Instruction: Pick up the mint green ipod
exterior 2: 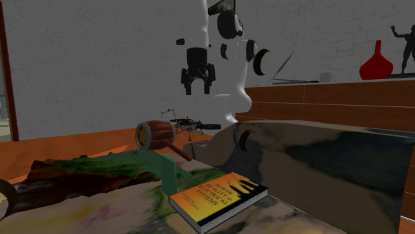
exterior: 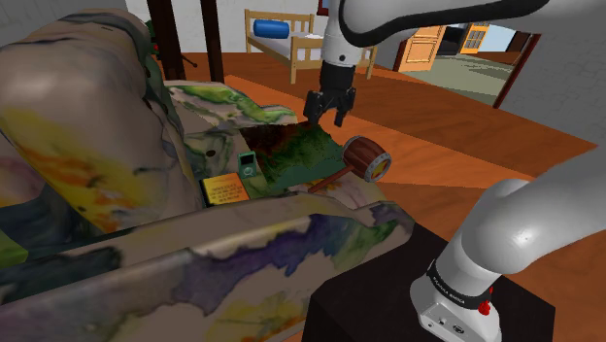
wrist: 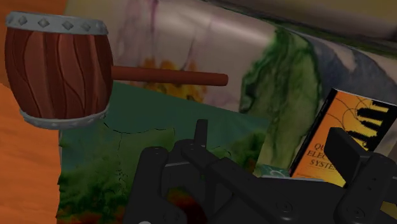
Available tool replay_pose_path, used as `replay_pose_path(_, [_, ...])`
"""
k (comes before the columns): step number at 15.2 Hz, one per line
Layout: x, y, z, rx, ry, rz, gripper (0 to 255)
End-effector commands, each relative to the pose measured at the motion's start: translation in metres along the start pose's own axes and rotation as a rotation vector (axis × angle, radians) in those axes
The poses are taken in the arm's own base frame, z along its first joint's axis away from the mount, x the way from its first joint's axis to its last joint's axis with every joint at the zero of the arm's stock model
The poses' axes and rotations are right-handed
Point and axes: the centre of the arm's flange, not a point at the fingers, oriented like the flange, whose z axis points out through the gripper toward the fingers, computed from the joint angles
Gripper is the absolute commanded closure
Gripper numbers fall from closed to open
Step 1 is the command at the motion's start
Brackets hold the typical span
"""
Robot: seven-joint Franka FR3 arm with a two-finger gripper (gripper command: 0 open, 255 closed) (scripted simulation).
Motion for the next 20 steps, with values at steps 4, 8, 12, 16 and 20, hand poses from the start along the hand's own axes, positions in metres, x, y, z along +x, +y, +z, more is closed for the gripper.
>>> replay_pose_path(4, [0.053, -0.027, 0.037, -0.010, -0.007, -0.013, 0])
replay_pose_path(8, [0.094, -0.046, 0.065, -0.019, -0.013, -0.023, 0])
replay_pose_path(12, [0.135, -0.066, 0.094, -0.028, -0.019, -0.032, 0])
replay_pose_path(16, [0.176, -0.085, 0.124, -0.037, -0.025, -0.042, 0])
replay_pose_path(20, [0.217, -0.105, 0.154, -0.046, -0.031, -0.052, 0])
